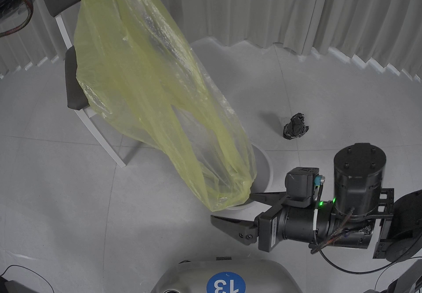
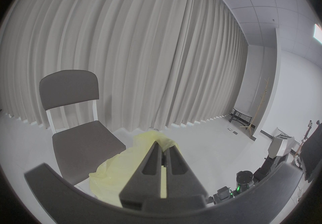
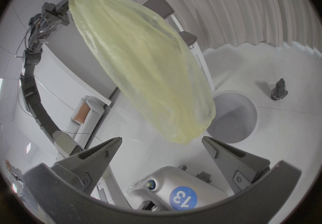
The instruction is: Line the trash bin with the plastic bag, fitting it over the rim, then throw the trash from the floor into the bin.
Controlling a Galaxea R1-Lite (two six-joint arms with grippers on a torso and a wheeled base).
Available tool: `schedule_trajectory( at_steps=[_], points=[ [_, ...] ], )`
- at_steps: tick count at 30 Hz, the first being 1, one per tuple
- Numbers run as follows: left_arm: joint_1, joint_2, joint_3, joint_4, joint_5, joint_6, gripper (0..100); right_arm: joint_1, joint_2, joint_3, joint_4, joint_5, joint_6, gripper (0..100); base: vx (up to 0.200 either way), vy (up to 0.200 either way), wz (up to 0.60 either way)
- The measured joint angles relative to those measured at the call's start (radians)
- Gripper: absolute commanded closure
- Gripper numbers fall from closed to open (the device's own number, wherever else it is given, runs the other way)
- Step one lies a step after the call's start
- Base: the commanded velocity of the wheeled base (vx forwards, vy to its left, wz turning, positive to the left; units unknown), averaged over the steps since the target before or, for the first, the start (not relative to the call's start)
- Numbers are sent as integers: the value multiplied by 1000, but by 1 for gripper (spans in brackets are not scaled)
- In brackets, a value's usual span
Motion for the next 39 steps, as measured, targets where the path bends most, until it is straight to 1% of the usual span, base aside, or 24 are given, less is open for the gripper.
schedule_trajectory(
  at_steps=[6,11,15,22,26,31,39],
  points=[
    [-1,5,-2,0,-1,0,100,-84,28,-17,-7,4,-24,0,0,0,0],
    [-4,5,-1,0,-1,0,100,-177,33,-33,-9,12,-60,0,0,0,0],
    [-11,5,-1,0,-2,0,100,-243,37,-64,-9,13,-73,0,0,0,0],
    [-15,5,-3,-1,-2,2,100,-304,43,-119,-1,10,-76,0,0,0,0],
    [-16,6,-4,-9,-2,2,100,-308,47,-122,2,10,-74,0,0,0,0],
    [-18,8,-5,-12,-2,2,100,-269,66,-120,-7,0,-66,0,0,0,0],
    [-24,9,-3,-11,-2,2,100,-252,100,-153,-8,-22,-56,0,0,0,0]
  ],
)
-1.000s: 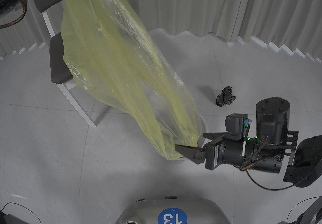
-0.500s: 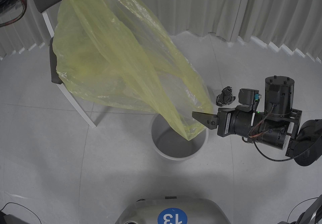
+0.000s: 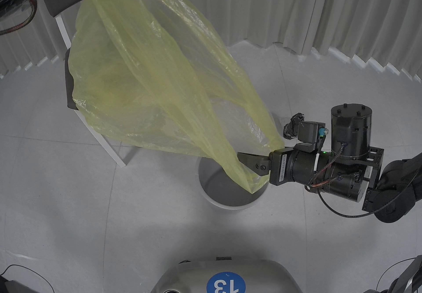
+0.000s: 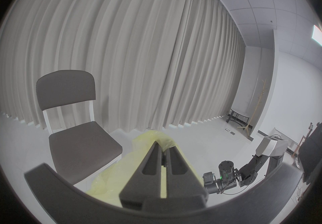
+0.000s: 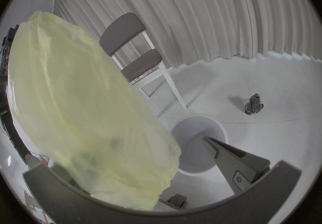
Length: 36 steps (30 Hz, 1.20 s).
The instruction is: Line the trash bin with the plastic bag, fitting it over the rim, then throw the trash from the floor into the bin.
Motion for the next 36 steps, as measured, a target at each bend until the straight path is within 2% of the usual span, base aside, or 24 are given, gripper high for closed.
schedule_trajectory(
  at_steps=[15,16,36],
  points=[
    [-4,5,0,-1,0,1,100,-20,-33,36,13,-1,0,0,0,0,0],
    [-4,5,0,-1,0,1,100,-18,-33,38,12,-1,0,100,0,0,0],
    [-3,6,6,-1,-4,-1,100,-16,-98,72,32,-4,-5,100,0,0,0]
  ],
)
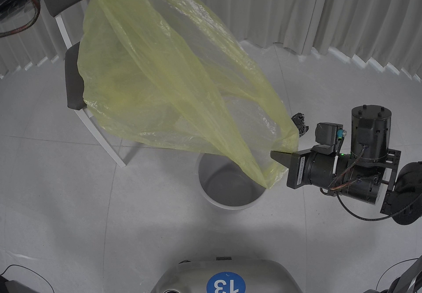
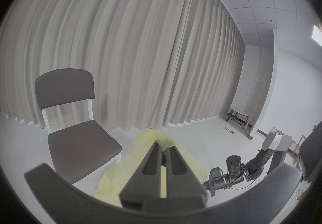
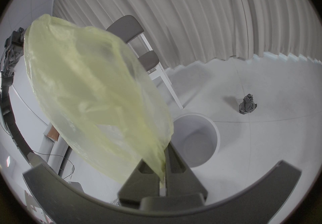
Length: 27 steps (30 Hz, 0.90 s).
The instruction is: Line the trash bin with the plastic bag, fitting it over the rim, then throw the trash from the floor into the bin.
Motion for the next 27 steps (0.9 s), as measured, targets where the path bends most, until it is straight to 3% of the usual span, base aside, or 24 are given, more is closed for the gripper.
schedule_trajectory(
  at_steps=[9,13,23,27],
  points=[
    [0,-11,31,-13,2,-6,100,-5,-83,-6,111,-39,-61,100,0,0,0],
    [0,-22,87,-89,6,-8,100,-8,-150,-14,171,-50,-100,100,0,0,0],
    [-17,-33,427,-579,34,-6,100,-10,-305,-13,256,-56,-125,100,0,0,0],
    [-25,-29,580,-689,50,-34,100,-23,-343,12,265,-52,-116,100,0,0,0]
  ],
)
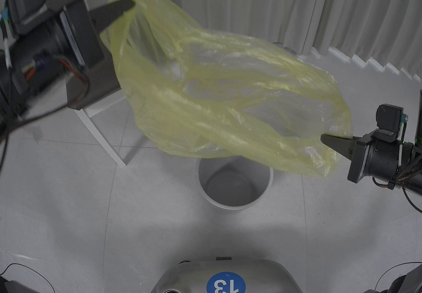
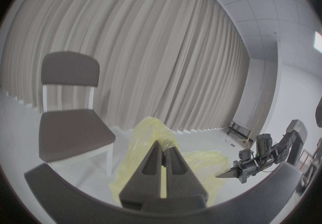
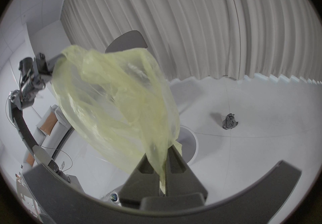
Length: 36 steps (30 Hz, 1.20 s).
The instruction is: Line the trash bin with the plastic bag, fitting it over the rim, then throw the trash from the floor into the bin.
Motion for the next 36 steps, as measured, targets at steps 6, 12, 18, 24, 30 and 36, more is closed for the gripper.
schedule_trajectory(
  at_steps=[6,12,18,24,30,36],
  points=[
    [0,28,135,-148,7,-133,100,-24,-14,33,-5,8,25,100,0,0,0],
    [43,96,203,-278,-61,-187,100,-73,17,40,-38,20,46,100,0,0,0],
    [128,188,251,-348,-151,-228,100,-158,83,39,-122,92,58,100,0,0,0],
    [187,295,233,-363,-229,-230,100,-201,140,34,-131,112,59,100,0,0,0],
    [212,391,217,-463,-244,-229,100,-248,195,10,-133,159,61,100,0,0,0],
    [249,458,232,-532,-259,-269,100,-291,256,1,-170,181,63,100,0,0,0]
  ],
)
